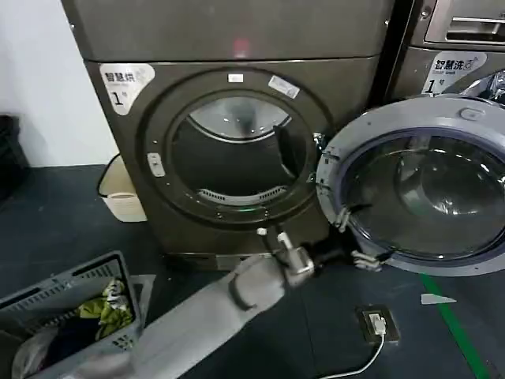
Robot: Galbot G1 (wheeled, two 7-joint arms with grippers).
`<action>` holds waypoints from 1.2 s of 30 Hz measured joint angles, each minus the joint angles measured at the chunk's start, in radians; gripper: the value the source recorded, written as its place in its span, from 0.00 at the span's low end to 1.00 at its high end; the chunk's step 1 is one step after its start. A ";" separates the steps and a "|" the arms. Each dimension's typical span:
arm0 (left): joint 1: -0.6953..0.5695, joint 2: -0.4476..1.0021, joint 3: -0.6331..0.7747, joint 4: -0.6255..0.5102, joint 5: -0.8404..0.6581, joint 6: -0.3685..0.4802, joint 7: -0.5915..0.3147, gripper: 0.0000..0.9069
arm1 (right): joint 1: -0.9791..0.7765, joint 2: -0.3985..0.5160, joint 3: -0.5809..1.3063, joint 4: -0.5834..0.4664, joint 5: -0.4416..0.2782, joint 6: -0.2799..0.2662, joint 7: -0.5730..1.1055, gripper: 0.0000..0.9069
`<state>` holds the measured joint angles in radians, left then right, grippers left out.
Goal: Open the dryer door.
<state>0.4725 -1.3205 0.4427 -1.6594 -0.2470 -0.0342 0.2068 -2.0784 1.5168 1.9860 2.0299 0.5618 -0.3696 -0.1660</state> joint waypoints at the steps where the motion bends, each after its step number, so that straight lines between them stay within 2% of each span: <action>1: 0.011 0.018 -0.005 -0.019 0.003 0.003 0.000 1.00 | 0.001 0.000 0.000 0.000 0.002 -0.007 0.002 1.00; 13: 0.158 0.230 -0.097 -0.229 -0.018 0.050 0.009 1.00 | 0.026 -0.006 -0.003 0.034 0.010 -0.108 0.044 1.00; 17: 0.222 0.309 -0.157 -0.306 -0.050 0.060 0.016 1.00 | 0.035 -0.017 0.003 0.036 0.007 -0.127 0.044 1.00; 26: 0.447 0.510 -0.395 -0.431 -0.115 0.091 0.019 1.00 | 0.060 -0.024 -0.007 0.056 -0.009 -0.156 0.036 1.00; 31: 0.572 0.571 -0.540 -0.483 -0.199 0.179 0.023 1.00 | 0.068 -0.021 0.000 0.067 -0.031 -0.201 0.059 1.00; 36: 0.673 0.590 -0.687 -0.494 -0.271 0.232 0.003 1.00 | 0.068 -0.021 0.022 0.057 -0.057 -0.208 0.075 1.00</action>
<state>1.1453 -0.7306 -0.2440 -2.1536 -0.5182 0.1975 0.2099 -2.0104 1.4962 2.0080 2.0868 0.5053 -0.5772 -0.0913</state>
